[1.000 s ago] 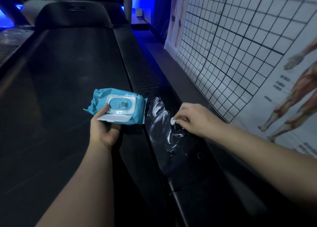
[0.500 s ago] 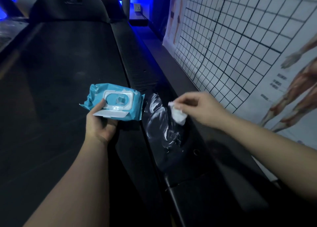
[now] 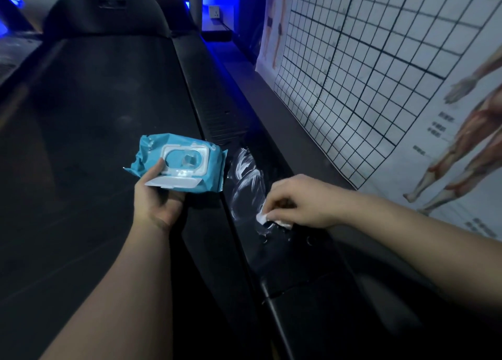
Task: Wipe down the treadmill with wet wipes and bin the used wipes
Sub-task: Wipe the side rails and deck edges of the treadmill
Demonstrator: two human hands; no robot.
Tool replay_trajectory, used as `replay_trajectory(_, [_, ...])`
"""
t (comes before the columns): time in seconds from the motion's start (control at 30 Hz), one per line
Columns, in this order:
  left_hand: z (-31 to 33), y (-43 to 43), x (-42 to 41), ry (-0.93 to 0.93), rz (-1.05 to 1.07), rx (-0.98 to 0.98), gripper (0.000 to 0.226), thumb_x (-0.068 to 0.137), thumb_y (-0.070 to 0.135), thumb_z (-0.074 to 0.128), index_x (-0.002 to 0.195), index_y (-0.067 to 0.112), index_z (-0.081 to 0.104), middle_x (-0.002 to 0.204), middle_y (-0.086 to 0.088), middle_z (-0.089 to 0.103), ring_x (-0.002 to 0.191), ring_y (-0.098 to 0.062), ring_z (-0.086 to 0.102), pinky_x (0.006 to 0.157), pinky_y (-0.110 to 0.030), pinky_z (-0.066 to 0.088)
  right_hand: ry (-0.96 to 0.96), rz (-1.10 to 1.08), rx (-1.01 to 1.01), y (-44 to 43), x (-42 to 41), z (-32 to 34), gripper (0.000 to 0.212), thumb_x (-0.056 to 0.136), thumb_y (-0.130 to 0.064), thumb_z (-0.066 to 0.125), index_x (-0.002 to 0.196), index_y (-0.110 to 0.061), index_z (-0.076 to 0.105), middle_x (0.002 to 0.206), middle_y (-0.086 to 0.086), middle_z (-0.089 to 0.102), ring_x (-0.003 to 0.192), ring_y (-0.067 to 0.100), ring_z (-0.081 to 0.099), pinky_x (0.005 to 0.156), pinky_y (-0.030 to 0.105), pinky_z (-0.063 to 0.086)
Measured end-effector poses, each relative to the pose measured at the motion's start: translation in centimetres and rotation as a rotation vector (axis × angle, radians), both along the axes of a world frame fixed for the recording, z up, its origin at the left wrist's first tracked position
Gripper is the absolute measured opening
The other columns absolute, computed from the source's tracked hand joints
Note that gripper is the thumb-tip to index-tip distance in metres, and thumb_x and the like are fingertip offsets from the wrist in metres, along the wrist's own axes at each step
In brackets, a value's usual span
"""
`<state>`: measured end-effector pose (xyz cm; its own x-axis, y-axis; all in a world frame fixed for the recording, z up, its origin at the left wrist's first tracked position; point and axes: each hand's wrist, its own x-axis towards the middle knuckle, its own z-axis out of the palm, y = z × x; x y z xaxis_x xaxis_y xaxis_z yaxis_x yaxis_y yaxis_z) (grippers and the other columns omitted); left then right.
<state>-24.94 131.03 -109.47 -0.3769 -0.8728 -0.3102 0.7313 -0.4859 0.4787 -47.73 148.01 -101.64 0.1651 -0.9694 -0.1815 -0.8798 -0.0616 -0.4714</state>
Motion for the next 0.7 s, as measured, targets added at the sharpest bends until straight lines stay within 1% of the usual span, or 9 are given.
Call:
replay_trajectory(0.03, [0.0, 0.0, 0.0, -0.001, -0.003, -0.003, 0.030, 0.105, 0.015, 0.057, 0.132, 0.007, 0.067, 0.131, -0.015, 0.073, 0.117, -0.032, 0.073, 0.104, -0.051, 0.054, -0.104, -0.042, 0.008, -0.4, -0.2, 0.3, 0.013, 0.092, -0.034, 0.071, 0.101, -0.027, 0.077, 0.095, -0.008, 0.073, 0.087, 0.006, 0.069, 0.083, 0.025, 0.054])
replay_trajectory(0.1, [0.0, 0.0, 0.0, -0.001, -0.009, -0.008, 0.030, 0.105, 0.015, 0.056, 0.133, 0.007, 0.066, 0.131, -0.015, 0.073, 0.117, -0.032, 0.073, 0.103, -0.051, 0.055, -0.259, -0.218, -0.123, -1.7, -1.1, 0.3, 0.008, 0.092, -0.030, 0.073, 0.099, -0.028, 0.077, 0.093, -0.008, 0.075, 0.091, 0.013, 0.070, 0.086, 0.035, 0.056])
replay_trajectory(0.13, [0.0, 0.0, 0.0, 0.000, -0.009, -0.008, 0.031, 0.105, 0.015, 0.056, 0.134, 0.007, 0.065, 0.131, -0.015, 0.073, 0.118, -0.032, 0.073, 0.104, -0.052, 0.054, -0.291, -0.322, -0.211, -2.5, -1.8, 0.2, 0.008, 0.092, -0.027, 0.072, 0.096, -0.031, 0.077, 0.092, -0.010, 0.075, 0.090, 0.014, 0.069, 0.086, 0.039, 0.057])
replay_trajectory(0.2, [0.0, 0.0, 0.0, -0.001, -0.008, -0.008, 0.035, 0.105, 0.015, 0.057, 0.138, 0.007, 0.064, 0.133, -0.015, 0.072, 0.120, -0.032, 0.072, 0.106, -0.052, 0.053, -0.227, -0.453, -0.344, -3.6, -2.7, -0.4, 0.015, 0.094, -0.023, 0.068, 0.096, -0.037, 0.074, 0.091, -0.012, 0.070, 0.089, 0.012, 0.066, 0.083, 0.037, 0.056])
replay_trajectory(0.27, [0.0, -0.1, 0.0, -0.005, -0.010, -0.003, 0.039, 0.104, 0.016, 0.058, 0.142, 0.008, 0.062, 0.136, -0.015, 0.071, 0.122, -0.032, 0.071, 0.108, -0.052, 0.052, -0.049, -0.369, -0.366, -4.2, -3.3, -1.0, 0.015, 0.098, -0.026, 0.062, 0.107, -0.034, 0.072, 0.098, -0.012, 0.064, 0.094, 0.012, 0.061, 0.085, 0.033, 0.052])
replay_trajectory(0.37, [0.0, -0.1, 0.1, -0.003, -0.011, 0.009, 0.040, 0.103, 0.016, 0.059, 0.142, 0.008, 0.062, 0.136, -0.014, 0.071, 0.121, -0.032, 0.071, 0.102, -0.051, 0.055, 0.275, -0.125, -0.252, -4.1, -3.5, -1.9, 0.024, 0.103, -0.033, 0.053, 0.121, -0.031, 0.068, 0.112, -0.011, 0.058, 0.109, 0.011, 0.051, 0.092, 0.032, 0.046])
replay_trajectory(0.43, [0.1, 0.0, 0.1, -0.002, -0.011, 0.015, 0.038, 0.103, 0.016, 0.059, 0.140, 0.008, 0.064, 0.133, -0.014, 0.072, 0.119, -0.031, 0.072, 0.097, -0.051, 0.057, 0.273, -0.115, -0.256, -3.7, -3.6, -2.0, 0.026, 0.102, -0.029, 0.055, 0.122, -0.027, 0.070, 0.112, -0.009, 0.057, 0.110, 0.010, 0.050, 0.093, 0.028, 0.044])
replay_trajectory(0.57, [0.2, 0.0, 0.0, 0.004, -0.010, 0.013, 0.038, 0.103, 0.017, 0.059, 0.139, 0.008, 0.064, 0.133, -0.015, 0.072, 0.117, -0.032, 0.073, 0.097, -0.051, 0.056, 0.156, 0.013, -0.328, -1.8, -3.4, -2.3, 0.022, 0.096, -0.023, 0.064, 0.114, -0.023, 0.076, 0.100, -0.011, 0.059, 0.099, 0.004, 0.053, 0.091, 0.030, 0.049])
replay_trajectory(0.7, [0.2, 0.0, 0.0, -0.002, -0.003, 0.013, 0.037, 0.102, 0.016, 0.059, 0.138, 0.007, 0.064, 0.131, -0.015, 0.073, 0.116, -0.032, 0.074, 0.098, -0.051, 0.056, 0.142, 0.144, -0.354, 0.0, -3.0, -2.1, 0.018, 0.094, -0.028, 0.068, 0.109, -0.026, 0.078, 0.092, -0.015, 0.057, 0.091, 0.004, 0.050, 0.081, 0.026, 0.050])
